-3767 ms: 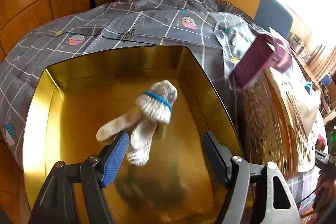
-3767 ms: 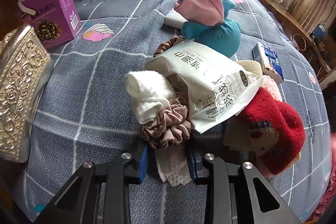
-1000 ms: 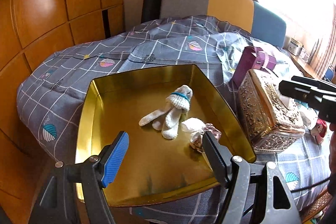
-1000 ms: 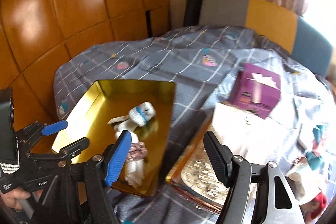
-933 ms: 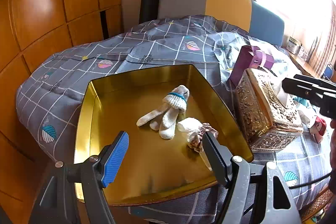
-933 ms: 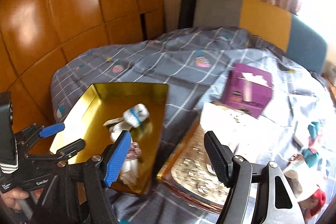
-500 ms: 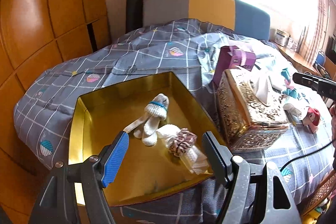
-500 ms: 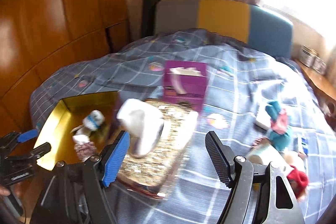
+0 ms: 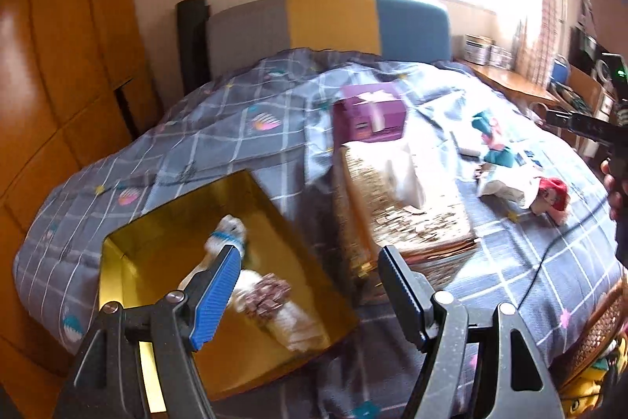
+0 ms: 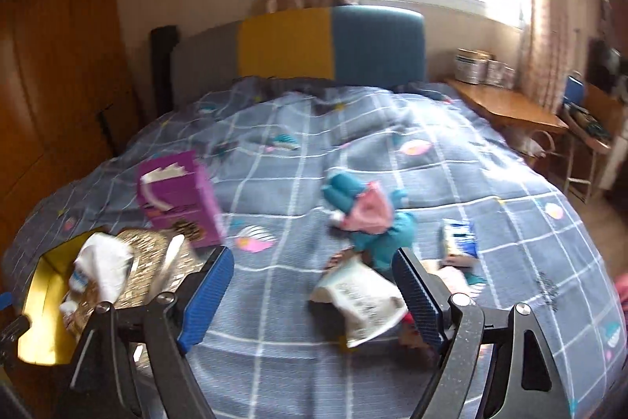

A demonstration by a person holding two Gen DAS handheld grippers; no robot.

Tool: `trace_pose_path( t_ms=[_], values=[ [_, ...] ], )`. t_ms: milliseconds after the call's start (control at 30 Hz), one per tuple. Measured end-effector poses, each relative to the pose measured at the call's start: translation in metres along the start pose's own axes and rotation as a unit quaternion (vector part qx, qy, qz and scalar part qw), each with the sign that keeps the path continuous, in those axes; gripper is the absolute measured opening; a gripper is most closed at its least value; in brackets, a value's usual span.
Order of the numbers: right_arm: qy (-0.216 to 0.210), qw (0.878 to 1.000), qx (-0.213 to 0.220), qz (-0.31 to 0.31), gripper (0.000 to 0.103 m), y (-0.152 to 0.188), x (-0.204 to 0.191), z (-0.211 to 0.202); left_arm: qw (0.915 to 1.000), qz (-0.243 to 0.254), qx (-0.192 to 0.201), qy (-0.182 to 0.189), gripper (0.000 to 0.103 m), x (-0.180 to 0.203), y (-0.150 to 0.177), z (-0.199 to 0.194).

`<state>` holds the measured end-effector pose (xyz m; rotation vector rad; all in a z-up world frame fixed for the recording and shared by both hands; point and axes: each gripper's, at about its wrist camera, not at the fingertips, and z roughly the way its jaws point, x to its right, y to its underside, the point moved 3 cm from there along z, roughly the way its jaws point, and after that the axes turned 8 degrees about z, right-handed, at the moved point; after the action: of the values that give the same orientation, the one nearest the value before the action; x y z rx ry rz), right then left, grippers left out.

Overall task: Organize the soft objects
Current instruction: 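Move both tools back over the pile of soft items, then grasp the wet-wipes pack with the left gripper while the right gripper grasps the red sock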

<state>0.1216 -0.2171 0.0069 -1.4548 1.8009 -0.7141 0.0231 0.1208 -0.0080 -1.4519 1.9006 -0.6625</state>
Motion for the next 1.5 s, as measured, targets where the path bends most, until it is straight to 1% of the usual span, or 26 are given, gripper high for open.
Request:
trace_pose_path(
  t_ms=[100, 200, 300, 367, 400, 433, 467, 500, 567, 600, 633, 700, 767, 867, 933, 967, 1100, 1167, 1267, 1300, 1367, 1433, 1467, 1500],
  values=[
    [0.041, 0.998, 0.015, 0.033, 0.085, -0.009, 0.039, 0.004, 0.9995, 0.018, 0.009, 0.025, 0.074, 0.019, -0.015, 0.000],
    [0.087, 0.993, 0.026, 0.070, 0.086, -0.014, 0.081, 0.012, 0.9983, 0.032, 0.011, 0.048, 0.074, 0.038, -0.030, 0.003],
    [0.125, 0.985, 0.024, 0.117, 0.086, -0.010, 0.126, 0.023, 0.9952, 0.045, 0.007, 0.087, 0.074, 0.061, -0.046, 0.008],
    [0.139, 0.977, 0.021, 0.162, 0.086, 0.000, 0.153, 0.028, 0.9923, 0.057, 0.002, 0.110, 0.074, 0.079, -0.057, 0.013],
    [0.143, 0.971, 0.007, 0.189, 0.086, 0.006, 0.167, 0.030, 0.9906, 0.062, -0.003, 0.122, 0.074, 0.088, -0.062, 0.017],
    [0.136, 0.965, -0.005, 0.222, 0.086, 0.008, 0.179, 0.033, 0.9886, 0.065, -0.010, 0.135, 0.074, 0.099, -0.067, 0.021],
    [0.121, 0.959, 0.000, 0.256, 0.086, 0.008, 0.188, 0.031, 0.9859, 0.066, -0.018, 0.153, 0.074, 0.109, -0.072, 0.027],
    [0.115, 0.955, 0.002, 0.273, 0.086, 0.009, 0.195, 0.030, 0.9835, 0.065, -0.024, 0.167, 0.074, 0.119, -0.075, 0.031],
    [0.113, 0.951, -0.006, 0.287, 0.086, 0.011, 0.201, 0.031, 0.9780, 0.065, -0.039, 0.195, 0.074, 0.140, -0.082, 0.043],
    [0.104, 0.950, -0.010, 0.294, 0.086, 0.013, 0.200, 0.032, 0.9743, 0.063, -0.048, 0.211, 0.074, 0.153, -0.084, 0.048],
    [0.097, 0.950, -0.013, 0.297, 0.086, 0.013, 0.200, 0.033, 0.9703, 0.060, -0.060, 0.226, 0.074, 0.166, -0.088, 0.057],
    [0.094, 0.952, -0.014, 0.291, 0.086, 0.014, 0.197, 0.032, 0.9649, 0.049, -0.084, 0.244, 0.074, 0.186, -0.096, 0.075],
    [0.087, 0.954, -0.014, 0.287, 0.086, 0.014, 0.192, 0.034, 0.9569, 0.031, -0.108, 0.268, 0.074, 0.205, -0.102, 0.095],
    [0.078, 0.956, -0.015, 0.283, 0.086, 0.014, 0.190, 0.034, 0.9456, -0.003, -0.151, 0.288, 0.074, 0.228, -0.109, 0.131],
    [0.071, 0.956, -0.017, 0.285, 0.087, 0.014, 0.190, 0.036, 0.9334, -0.042, -0.183, 0.306, 0.074, 0.239, -0.113, 0.156],
    [0.068, 0.955, -0.019, 0.287, 0.087, 0.015, 0.190, 0.036, 0.9276, -0.065, -0.198, 0.310, 0.074, 0.244, -0.115, 0.168],
    [0.057, 0.955, -0.025, 0.291, 0.088, 0.015, 0.190, 0.039, 0.9105, -0.133, -0.241, 0.308, 0.082, 0.258, -0.121, 0.207],
    [0.051, 0.954, -0.027, 0.294, 0.088, 0.015, 0.190, 0.040, 0.8995, -0.162, -0.264, 0.308, 0.082, 0.264, -0.121, 0.224],
    [0.042, 0.953, -0.028, 0.298, 0.088, 0.016, 0.190, 0.040, 0.8852, -0.201, -0.292, 0.302, 0.082, 0.271, -0.118, 0.244],
    [0.040, 0.953, -0.030, 0.299, 0.088, 0.016, 0.190, 0.041, 0.8834, -0.207, -0.295, 0.300, 0.083, 0.273, -0.119, 0.248],
    [0.034, 0.952, -0.035, 0.303, 0.088, 0.017, 0.190, 0.043, 0.8850, -0.208, -0.303, 0.285, 0.086, 0.279, -0.118, 0.256],
    [0.032, 0.951, -0.039, 0.304, 0.088, 0.017, 0.190, 0.044, 0.8858, -0.211, -0.307, 0.278, 0.086, 0.283, -0.119, 0.262],
    [0.032, 0.952, -0.040, 0.303, 0.088, 0.017, 0.189, 0.045, 0.8890, -0.209, -0.306, 0.269, 0.085, 0.284, -0.118, 0.263],
    [0.032, 0.952, -0.040, 0.303, 0.088, 0.017, 0.189, 0.045, 0.8933, -0.202, -0.305, 0.261, 0.078, 0.285, -0.119, 0.265]
  ],
)
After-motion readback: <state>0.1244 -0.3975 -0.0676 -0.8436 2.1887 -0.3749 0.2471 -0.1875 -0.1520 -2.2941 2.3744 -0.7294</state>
